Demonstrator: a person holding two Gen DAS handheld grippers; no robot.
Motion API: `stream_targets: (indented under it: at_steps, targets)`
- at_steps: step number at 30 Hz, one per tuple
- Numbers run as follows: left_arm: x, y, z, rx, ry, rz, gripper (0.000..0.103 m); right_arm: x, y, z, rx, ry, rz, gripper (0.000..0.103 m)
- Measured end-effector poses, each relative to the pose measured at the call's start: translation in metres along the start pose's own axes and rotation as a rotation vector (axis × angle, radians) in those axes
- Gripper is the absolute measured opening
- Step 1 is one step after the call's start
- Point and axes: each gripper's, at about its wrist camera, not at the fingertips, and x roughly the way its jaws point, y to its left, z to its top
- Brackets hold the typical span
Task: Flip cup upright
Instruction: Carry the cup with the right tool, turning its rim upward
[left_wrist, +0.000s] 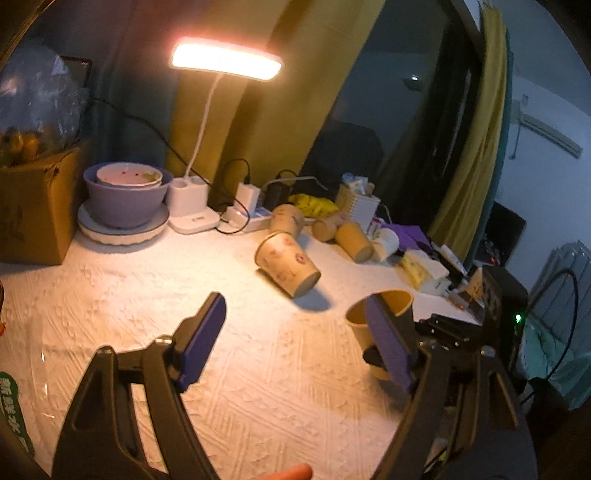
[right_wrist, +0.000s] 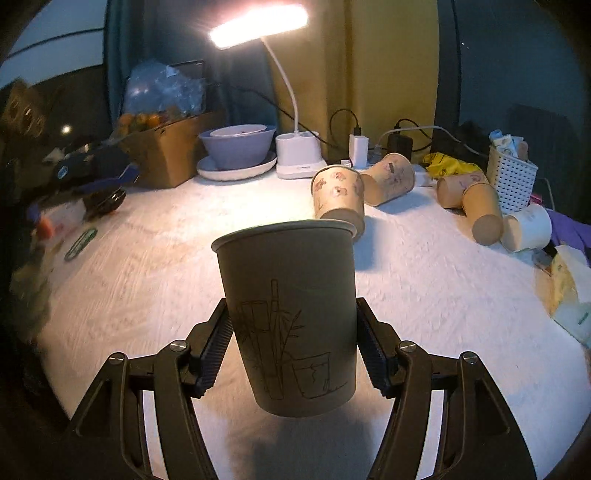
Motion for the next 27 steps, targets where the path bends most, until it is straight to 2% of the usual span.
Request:
stream_targets:
  at_steps: [5, 9, 15, 20, 25, 27]
  targets:
    - [0.003, -0.002, -0.001, 0.004, -0.012, -0.010, 0.079, 0.012, -0.011, 0.005, 0.056, 0.031, 0.014, 0.067]
    - [0.003, -0.007, -0.005, 0.018, -0.011, -0.016, 0.079, 0.016, -0.012, 0.000, 0.061, 0.085, -0.023, 0.067]
    - [0.001, -0.016, -0.008, 0.037, -0.014, -0.031, 0.079, 0.000, -0.012, -0.009, 0.076, 0.049, -0.042, 0.067]
    - [-0.003, -0.021, -0.010, 0.043, -0.020, -0.033, 0.079, -0.007, -0.013, -0.016, 0.079, 0.056, -0.049, 0.067]
    - [-0.003, -0.017, -0.009, 0.026, -0.027, -0.027, 0.079, -0.011, -0.014, 0.000, 0.092, 0.059, -0.014, 0.067]
    - [0.000, -0.013, -0.009, 0.021, -0.019, -0.026, 0.079, -0.001, -0.012, 0.014, 0.079, 0.116, 0.011, 0.067]
